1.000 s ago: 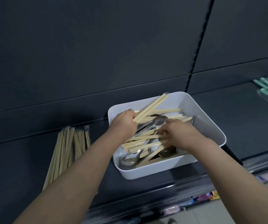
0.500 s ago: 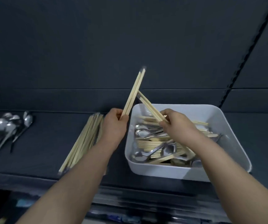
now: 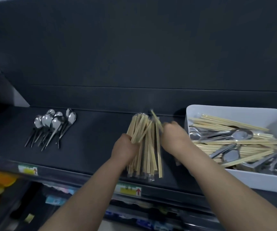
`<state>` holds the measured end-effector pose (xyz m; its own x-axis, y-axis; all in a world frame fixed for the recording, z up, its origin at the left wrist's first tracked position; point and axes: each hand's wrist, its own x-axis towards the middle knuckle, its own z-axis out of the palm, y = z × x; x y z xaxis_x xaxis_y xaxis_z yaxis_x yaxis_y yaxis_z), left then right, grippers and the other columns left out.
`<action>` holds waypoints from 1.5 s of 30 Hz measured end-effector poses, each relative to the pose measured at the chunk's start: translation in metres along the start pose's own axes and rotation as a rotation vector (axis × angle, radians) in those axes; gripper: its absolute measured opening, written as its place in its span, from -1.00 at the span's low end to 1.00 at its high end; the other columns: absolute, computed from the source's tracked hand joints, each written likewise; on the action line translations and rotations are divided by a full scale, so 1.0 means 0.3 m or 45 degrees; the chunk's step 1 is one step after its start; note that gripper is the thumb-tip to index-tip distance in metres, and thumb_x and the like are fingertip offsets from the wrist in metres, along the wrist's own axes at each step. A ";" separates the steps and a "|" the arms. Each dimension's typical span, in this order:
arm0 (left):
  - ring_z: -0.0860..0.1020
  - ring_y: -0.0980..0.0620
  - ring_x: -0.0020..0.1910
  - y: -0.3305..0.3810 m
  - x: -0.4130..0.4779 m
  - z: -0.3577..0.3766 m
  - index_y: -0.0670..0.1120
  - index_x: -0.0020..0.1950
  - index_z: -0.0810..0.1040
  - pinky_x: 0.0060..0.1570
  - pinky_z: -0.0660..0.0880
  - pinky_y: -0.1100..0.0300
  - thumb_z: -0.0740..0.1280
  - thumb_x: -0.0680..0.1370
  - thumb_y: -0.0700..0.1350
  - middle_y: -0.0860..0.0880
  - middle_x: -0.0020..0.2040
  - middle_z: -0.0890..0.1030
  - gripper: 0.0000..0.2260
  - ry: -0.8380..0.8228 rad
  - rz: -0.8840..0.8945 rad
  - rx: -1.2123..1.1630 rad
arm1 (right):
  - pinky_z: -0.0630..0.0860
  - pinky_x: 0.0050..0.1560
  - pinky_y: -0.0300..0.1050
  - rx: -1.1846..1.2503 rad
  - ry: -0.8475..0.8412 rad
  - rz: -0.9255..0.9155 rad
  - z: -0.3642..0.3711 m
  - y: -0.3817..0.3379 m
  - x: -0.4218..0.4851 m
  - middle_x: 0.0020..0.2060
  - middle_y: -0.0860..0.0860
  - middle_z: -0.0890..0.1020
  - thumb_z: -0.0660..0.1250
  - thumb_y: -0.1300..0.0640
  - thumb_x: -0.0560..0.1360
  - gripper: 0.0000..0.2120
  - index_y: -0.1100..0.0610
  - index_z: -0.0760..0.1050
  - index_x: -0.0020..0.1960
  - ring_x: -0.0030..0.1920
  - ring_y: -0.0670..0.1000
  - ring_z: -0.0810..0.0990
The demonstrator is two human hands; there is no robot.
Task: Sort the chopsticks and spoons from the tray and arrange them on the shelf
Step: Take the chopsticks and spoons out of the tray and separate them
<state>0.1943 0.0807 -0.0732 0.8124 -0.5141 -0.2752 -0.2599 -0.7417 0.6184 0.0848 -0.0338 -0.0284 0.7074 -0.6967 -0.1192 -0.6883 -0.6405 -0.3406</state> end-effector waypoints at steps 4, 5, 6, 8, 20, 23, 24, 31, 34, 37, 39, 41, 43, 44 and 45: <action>0.51 -0.05 0.16 0.009 0.009 -0.043 -0.07 0.34 0.40 0.02 0.51 0.07 0.28 0.58 0.05 -0.05 0.22 0.51 -0.62 0.091 0.177 0.261 | 0.40 -0.14 -0.15 0.005 -0.155 -0.028 0.073 -0.020 -0.007 0.02 0.14 0.56 0.18 0.12 0.57 -0.80 0.20 0.53 0.03 -0.02 0.16 0.56; 0.49 -0.05 0.20 0.018 0.012 -0.050 -0.07 0.34 0.41 0.07 0.51 0.06 0.27 0.58 0.03 -0.05 0.26 0.50 -0.64 0.104 0.230 0.255 | 0.39 -0.16 -0.15 -0.014 -0.095 -0.046 0.073 -0.013 -0.016 -0.01 0.12 0.57 0.18 0.13 0.56 -0.81 0.17 0.54 0.01 -0.01 0.16 0.56; 0.50 -0.04 0.20 0.030 0.014 -0.054 -0.05 0.32 0.44 0.08 0.51 0.06 0.27 0.59 0.00 -0.04 0.26 0.51 -0.68 0.111 0.290 0.229 | 0.38 -0.18 -0.14 -0.059 0.007 -0.076 0.066 -0.002 -0.026 -0.02 0.10 0.57 0.19 0.14 0.55 -0.82 0.13 0.55 0.02 0.01 0.15 0.57; 0.53 0.00 0.12 0.069 0.010 -0.052 -0.02 0.22 0.51 0.06 0.53 0.07 0.28 0.59 -0.05 0.00 0.19 0.57 -0.78 0.115 0.397 0.148 | 0.39 -0.19 -0.13 -0.164 0.235 -0.128 0.029 0.028 -0.051 0.00 0.04 0.56 0.19 0.14 0.55 -0.79 0.01 0.56 0.09 0.09 0.12 0.53; 0.60 0.04 -0.02 0.491 -0.126 0.227 0.02 0.00 0.63 0.02 0.55 0.09 0.27 0.55 -0.15 0.10 -0.05 0.66 -0.84 -0.149 0.975 0.222 | 0.48 -0.11 -0.09 -0.260 0.516 0.300 -0.183 0.546 -0.236 0.03 -0.05 0.64 0.22 0.18 0.51 -0.66 -0.17 0.56 0.16 0.09 0.08 0.55; 0.59 -0.01 -0.03 0.568 -0.162 0.320 -0.03 -0.10 0.65 -0.06 0.55 0.11 0.27 0.52 -0.16 0.05 -0.06 0.66 -0.84 -0.266 1.026 0.542 | 0.49 -0.18 -0.10 -0.284 0.485 0.432 -0.215 0.670 -0.283 -0.05 -0.02 0.65 0.20 0.18 0.51 -0.70 -0.11 0.60 0.09 0.02 0.10 0.57; 0.59 -0.04 -0.03 0.584 -0.168 0.354 -0.04 -0.12 0.65 -0.07 0.54 0.12 0.28 0.51 -0.16 0.02 -0.06 0.66 -0.85 -0.295 1.018 0.624 | 0.51 -0.20 -0.10 -0.272 0.465 0.454 -0.216 0.704 -0.294 -0.07 -0.02 0.65 0.19 0.17 0.51 -0.71 -0.09 0.61 0.05 0.01 0.09 0.57; 0.58 -0.10 -0.02 0.656 -0.166 0.493 -0.10 -0.15 0.61 -0.13 0.47 0.14 0.41 0.49 -0.01 -0.06 -0.06 0.63 -0.84 -0.299 0.850 0.855 | 0.53 -0.09 -0.13 0.066 0.340 0.396 -0.192 0.783 -0.297 0.03 -0.12 0.66 0.17 0.12 0.56 -0.71 -0.11 0.59 0.13 0.06 0.00 0.59; 0.57 -0.09 -0.07 0.667 -0.160 0.497 -0.07 -0.14 0.60 -0.10 0.54 0.10 0.37 0.48 -0.08 -0.04 -0.07 0.64 -0.92 -0.287 0.799 0.848 | 0.46 -0.11 -0.16 -0.015 0.268 0.336 -0.201 0.803 -0.271 0.06 -0.10 0.64 0.17 0.08 0.56 -0.73 -0.13 0.57 0.15 0.09 0.01 0.58; 0.56 -0.05 -0.09 0.660 -0.163 0.457 -0.01 -0.12 0.53 -0.06 0.55 0.06 0.31 0.51 -0.10 0.02 -0.11 0.61 -0.97 -0.217 0.747 0.538 | 0.43 -0.14 -0.14 -0.127 0.215 0.261 -0.220 0.803 -0.226 0.04 -0.06 0.64 0.18 0.13 0.54 -0.71 -0.14 0.56 0.13 0.06 0.06 0.59; 0.57 0.00 -0.11 0.662 -0.161 0.413 0.01 -0.11 0.51 -0.08 0.54 0.06 0.34 0.53 -0.09 0.06 -0.15 0.60 -0.96 -0.068 0.746 0.292 | 0.42 -0.11 -0.14 -0.174 0.222 0.222 -0.234 0.801 -0.187 0.07 -0.04 0.63 0.18 0.19 0.52 -0.66 -0.16 0.56 0.13 0.07 0.07 0.59; 0.57 0.03 -0.14 0.663 -0.153 0.371 0.00 -0.09 0.52 -0.10 0.54 0.08 0.36 0.54 -0.11 0.10 -0.19 0.59 -0.96 0.075 0.734 0.144 | 0.45 -0.04 -0.12 -0.212 0.182 0.134 -0.237 0.791 -0.146 0.12 -0.03 0.61 0.20 0.22 0.51 -0.64 -0.15 0.55 0.15 0.11 0.07 0.57; 0.58 0.07 -0.15 0.659 -0.146 0.340 0.01 -0.09 0.52 -0.13 0.53 0.14 0.37 0.54 -0.11 0.15 -0.22 0.57 -0.95 0.133 0.713 0.071 | 0.46 0.02 -0.12 -0.199 0.083 0.011 -0.228 0.770 -0.116 0.14 -0.02 0.60 0.24 0.22 0.49 -0.66 -0.12 0.58 0.14 0.13 0.07 0.56; 0.58 0.08 -0.15 0.654 -0.144 0.329 0.01 -0.11 0.53 -0.13 0.52 0.17 0.38 0.54 -0.10 0.15 -0.22 0.57 -0.94 0.145 0.701 0.065 | 0.46 0.01 -0.14 -0.201 0.027 -0.051 -0.218 0.761 -0.103 0.14 -0.02 0.59 0.28 0.22 0.47 -0.68 -0.10 0.60 0.11 0.13 0.06 0.56; 0.59 0.08 -0.14 0.647 -0.143 0.321 0.01 -0.12 0.54 -0.13 0.51 0.17 0.38 0.54 -0.08 0.14 -0.21 0.59 -0.94 0.154 0.691 0.062 | 0.45 -0.01 -0.17 -0.228 -0.023 -0.109 -0.209 0.752 -0.096 0.14 -0.03 0.58 0.32 0.23 0.45 -0.69 -0.08 0.61 0.09 0.13 0.05 0.56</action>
<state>0.0586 -0.0826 -0.0122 0.6088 -0.7768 0.1612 -0.6789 -0.4050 0.6124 -0.1011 -0.1785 -0.0433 0.7663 -0.6323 -0.1144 -0.6419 -0.7456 -0.1790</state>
